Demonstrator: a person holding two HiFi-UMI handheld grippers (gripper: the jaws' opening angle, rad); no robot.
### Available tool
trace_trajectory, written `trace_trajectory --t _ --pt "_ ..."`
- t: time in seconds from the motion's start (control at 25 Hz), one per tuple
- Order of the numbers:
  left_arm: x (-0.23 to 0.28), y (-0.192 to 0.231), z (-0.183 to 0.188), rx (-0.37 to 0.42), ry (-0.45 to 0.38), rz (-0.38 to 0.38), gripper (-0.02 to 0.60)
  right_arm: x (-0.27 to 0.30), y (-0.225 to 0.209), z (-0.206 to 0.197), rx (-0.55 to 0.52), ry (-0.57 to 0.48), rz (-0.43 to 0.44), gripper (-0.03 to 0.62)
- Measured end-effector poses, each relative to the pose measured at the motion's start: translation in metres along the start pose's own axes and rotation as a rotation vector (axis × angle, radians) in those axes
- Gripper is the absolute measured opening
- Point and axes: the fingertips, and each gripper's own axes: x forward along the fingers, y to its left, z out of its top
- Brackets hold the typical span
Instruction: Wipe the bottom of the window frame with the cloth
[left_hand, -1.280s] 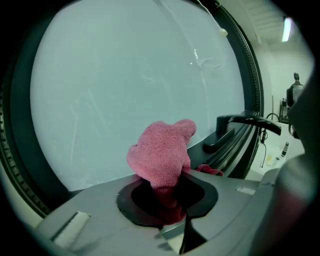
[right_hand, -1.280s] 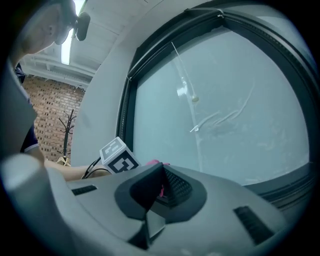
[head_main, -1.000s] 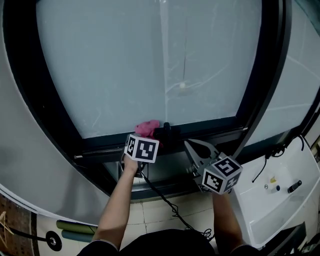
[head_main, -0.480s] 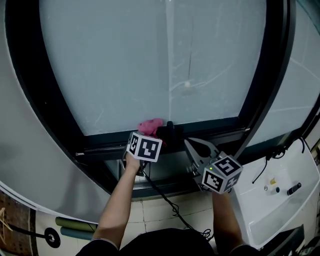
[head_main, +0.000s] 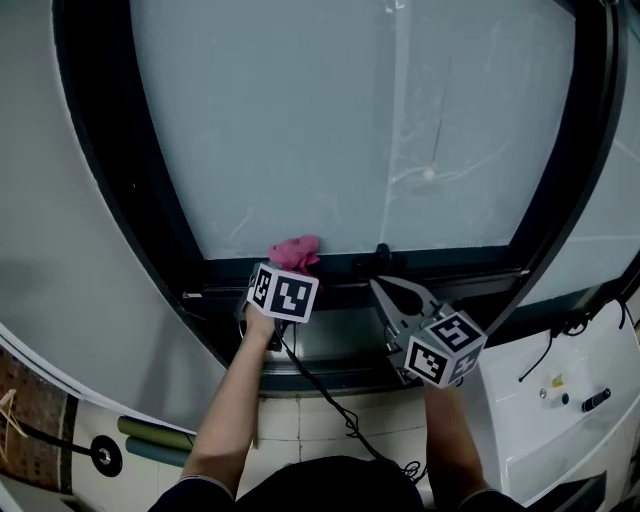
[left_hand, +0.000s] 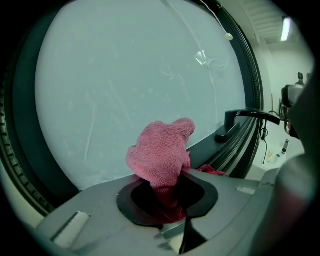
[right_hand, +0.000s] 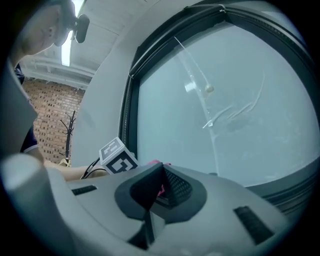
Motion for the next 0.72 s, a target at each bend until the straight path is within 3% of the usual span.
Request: trace_trajectory --t 0.4,0.72 --pt "-0.018 0.1 -0.045 -0.076 0.05 0.178 0.08 0.046 0.046 -0.004 0.017 -0.013 0.091 0.0" --pt "-0.026 0.145 -0.064 -0.128 0.079 0.315 0.08 0.055 0.054 0.002 0.005 -0.03 0.109 0.0"
